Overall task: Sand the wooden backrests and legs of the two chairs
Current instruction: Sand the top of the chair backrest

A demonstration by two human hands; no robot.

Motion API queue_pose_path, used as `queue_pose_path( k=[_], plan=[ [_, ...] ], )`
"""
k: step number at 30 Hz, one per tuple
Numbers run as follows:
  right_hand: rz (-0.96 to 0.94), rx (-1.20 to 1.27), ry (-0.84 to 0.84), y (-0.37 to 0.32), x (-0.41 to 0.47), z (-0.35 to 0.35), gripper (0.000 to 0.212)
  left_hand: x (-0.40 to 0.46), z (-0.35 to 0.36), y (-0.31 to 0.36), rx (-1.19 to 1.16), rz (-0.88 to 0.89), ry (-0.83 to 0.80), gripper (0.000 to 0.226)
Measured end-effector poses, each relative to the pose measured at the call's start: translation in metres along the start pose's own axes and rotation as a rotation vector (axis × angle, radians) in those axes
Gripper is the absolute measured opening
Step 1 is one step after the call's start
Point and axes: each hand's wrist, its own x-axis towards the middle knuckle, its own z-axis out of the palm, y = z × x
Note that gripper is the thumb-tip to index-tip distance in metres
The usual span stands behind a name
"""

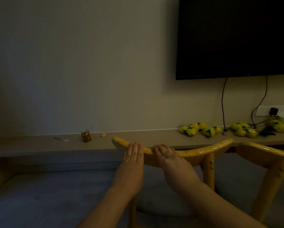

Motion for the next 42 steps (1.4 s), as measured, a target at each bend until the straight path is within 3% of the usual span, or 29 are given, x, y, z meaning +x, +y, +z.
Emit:
queue_pose_path(
  k=[8,13,16,22,30,33,38,42],
  plan=[
    [0.239,-0.003,0.009,0.047,-0.037,-0.015,0.078,-0.001,-0.001,0.002,-0.034,0.000,-0.013,0.094],
    [0.036,0.001,0.012,0.004,-0.011,0.000,0.075,-0.001,-0.006,0.006,-0.013,-0.029,-0.039,0.093],
    [-0.035,-0.007,-0.022,0.013,-0.008,0.001,0.080,-0.002,-0.009,0.004,0.000,-0.026,-0.059,0.092],
    [0.176,-0.013,-0.001,0.056,-0.042,-0.002,0.088,0.001,-0.010,0.008,0.045,-0.009,-0.068,0.089],
    [-0.045,-0.028,-0.019,0.021,-0.012,0.004,0.082,0.003,-0.009,0.028,0.092,-0.042,-0.015,0.093],
    [-0.006,-0.051,-0.039,0.044,-0.026,0.000,0.082,0.003,0.000,0.048,0.061,0.051,-0.002,0.095],
    [0.189,-0.043,0.067,0.071,-0.050,-0.002,0.086,0.002,0.011,0.057,0.010,0.026,-0.031,0.105],
    [0.139,-0.006,0.084,0.045,-0.038,0.007,0.082,-0.002,0.011,0.055,-0.005,0.019,-0.003,0.099]
  ],
)
